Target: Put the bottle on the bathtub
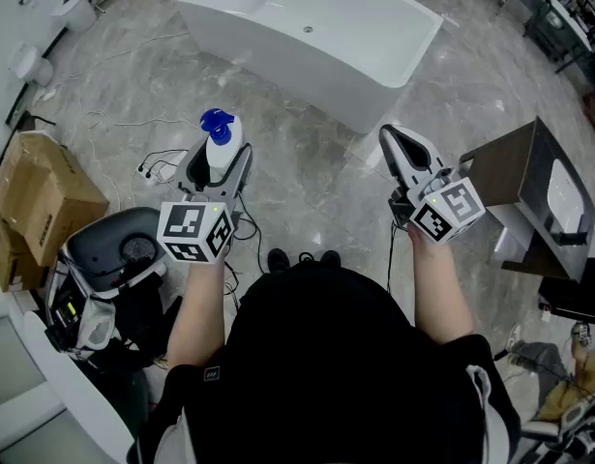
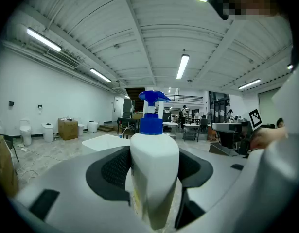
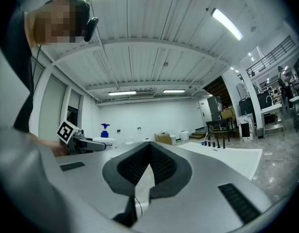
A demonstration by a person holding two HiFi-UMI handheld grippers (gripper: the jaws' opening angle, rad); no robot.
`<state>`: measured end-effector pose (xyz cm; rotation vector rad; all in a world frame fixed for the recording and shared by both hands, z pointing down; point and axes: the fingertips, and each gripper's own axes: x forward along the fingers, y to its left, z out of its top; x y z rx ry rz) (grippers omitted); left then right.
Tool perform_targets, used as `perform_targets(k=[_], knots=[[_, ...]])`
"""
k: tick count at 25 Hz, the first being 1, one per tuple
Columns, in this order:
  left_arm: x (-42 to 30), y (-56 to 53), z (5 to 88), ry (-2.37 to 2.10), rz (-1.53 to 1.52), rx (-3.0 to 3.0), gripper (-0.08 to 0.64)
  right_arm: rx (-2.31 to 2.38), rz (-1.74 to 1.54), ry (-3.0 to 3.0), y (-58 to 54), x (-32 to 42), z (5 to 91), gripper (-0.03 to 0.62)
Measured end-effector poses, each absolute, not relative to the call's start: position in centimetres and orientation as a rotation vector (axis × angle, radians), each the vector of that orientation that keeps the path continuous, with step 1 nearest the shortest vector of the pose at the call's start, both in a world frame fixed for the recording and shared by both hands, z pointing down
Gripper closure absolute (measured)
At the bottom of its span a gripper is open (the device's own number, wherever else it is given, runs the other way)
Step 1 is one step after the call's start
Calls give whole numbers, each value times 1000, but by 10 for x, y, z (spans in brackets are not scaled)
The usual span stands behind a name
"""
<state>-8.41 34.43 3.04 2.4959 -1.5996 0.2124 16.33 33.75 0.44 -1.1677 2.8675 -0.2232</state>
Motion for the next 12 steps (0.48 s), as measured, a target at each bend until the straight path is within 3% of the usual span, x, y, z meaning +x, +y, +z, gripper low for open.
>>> perform_targets(k=[12], knots=[[-76,353,30,-1598,227,2497,285,-1162,-219,2870,347,169,6,565]])
